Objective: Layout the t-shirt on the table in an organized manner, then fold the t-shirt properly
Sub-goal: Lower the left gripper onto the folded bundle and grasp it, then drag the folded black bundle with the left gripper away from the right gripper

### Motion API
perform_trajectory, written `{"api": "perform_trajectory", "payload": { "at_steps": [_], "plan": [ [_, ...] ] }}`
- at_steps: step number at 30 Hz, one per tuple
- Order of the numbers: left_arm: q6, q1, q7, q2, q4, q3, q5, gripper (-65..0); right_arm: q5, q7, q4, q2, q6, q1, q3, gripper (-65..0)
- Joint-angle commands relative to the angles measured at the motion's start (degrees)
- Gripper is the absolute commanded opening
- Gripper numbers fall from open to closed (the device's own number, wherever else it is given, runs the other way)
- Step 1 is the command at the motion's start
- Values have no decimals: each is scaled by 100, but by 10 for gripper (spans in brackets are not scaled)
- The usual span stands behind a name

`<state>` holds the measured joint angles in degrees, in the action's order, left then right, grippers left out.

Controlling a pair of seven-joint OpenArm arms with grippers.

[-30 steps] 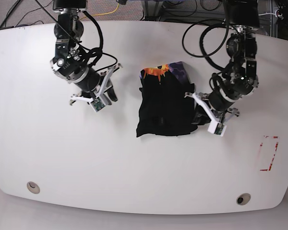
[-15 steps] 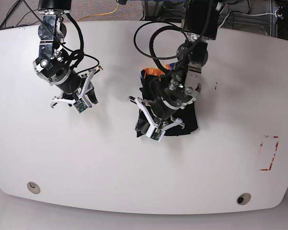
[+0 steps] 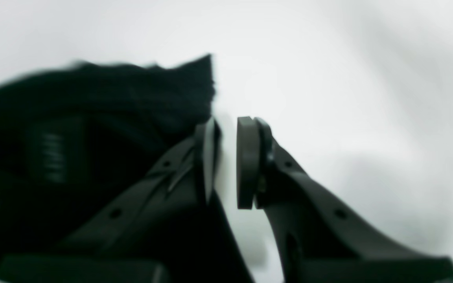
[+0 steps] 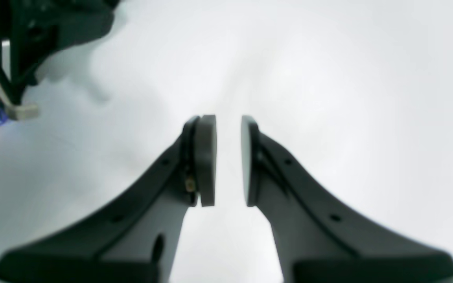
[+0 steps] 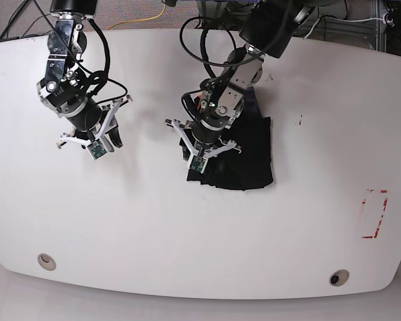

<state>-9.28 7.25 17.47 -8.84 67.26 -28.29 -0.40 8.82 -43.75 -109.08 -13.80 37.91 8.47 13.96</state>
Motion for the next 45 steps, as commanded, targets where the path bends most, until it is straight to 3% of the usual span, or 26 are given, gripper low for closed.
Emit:
{"api": "perform_trajectory", "payload": {
  "at_steps": [1, 4, 9, 19, 24, 28, 34, 41, 45],
  "plan": [
    [-79, 106, -117, -16, 3, 144, 36, -561, 54, 133, -112, -48, 2, -78, 42, -549],
    [-70, 62, -117, 36, 30, 249, 27, -561, 54, 133, -112, -48, 2, -69, 42, -549],
    [79, -96, -117, 449, 30, 328, 18, -561, 54, 133, -121, -48, 2, -60, 42, -549],
    [783, -536, -99, 1038, 874, 1471, 27, -561, 54, 124, -121, -48, 2, 19, 42, -549],
    [809, -843, -64, 1310, 1489, 1902, 27, -561, 54, 124, -121, -48, 2, 45, 24, -549],
    [809, -1045, 279, 1434, 2060, 2051, 27, -561, 54, 124, -121, -48, 2, 45, 15, -549],
    [809, -1300, 710, 1398, 2799, 2183, 18, -561, 54, 124, -174, -48, 2, 45, 15, -549],
    [818, -1503, 1132, 880, 3186, 2183, 18, -561, 54, 124, -174, -48, 11, 19, 7, -549],
    [818, -1529, 1422, 528, 3063, 2192, 18, -561, 54, 124, -174, -48, 196, 10, 7, -549]
  ]
}}
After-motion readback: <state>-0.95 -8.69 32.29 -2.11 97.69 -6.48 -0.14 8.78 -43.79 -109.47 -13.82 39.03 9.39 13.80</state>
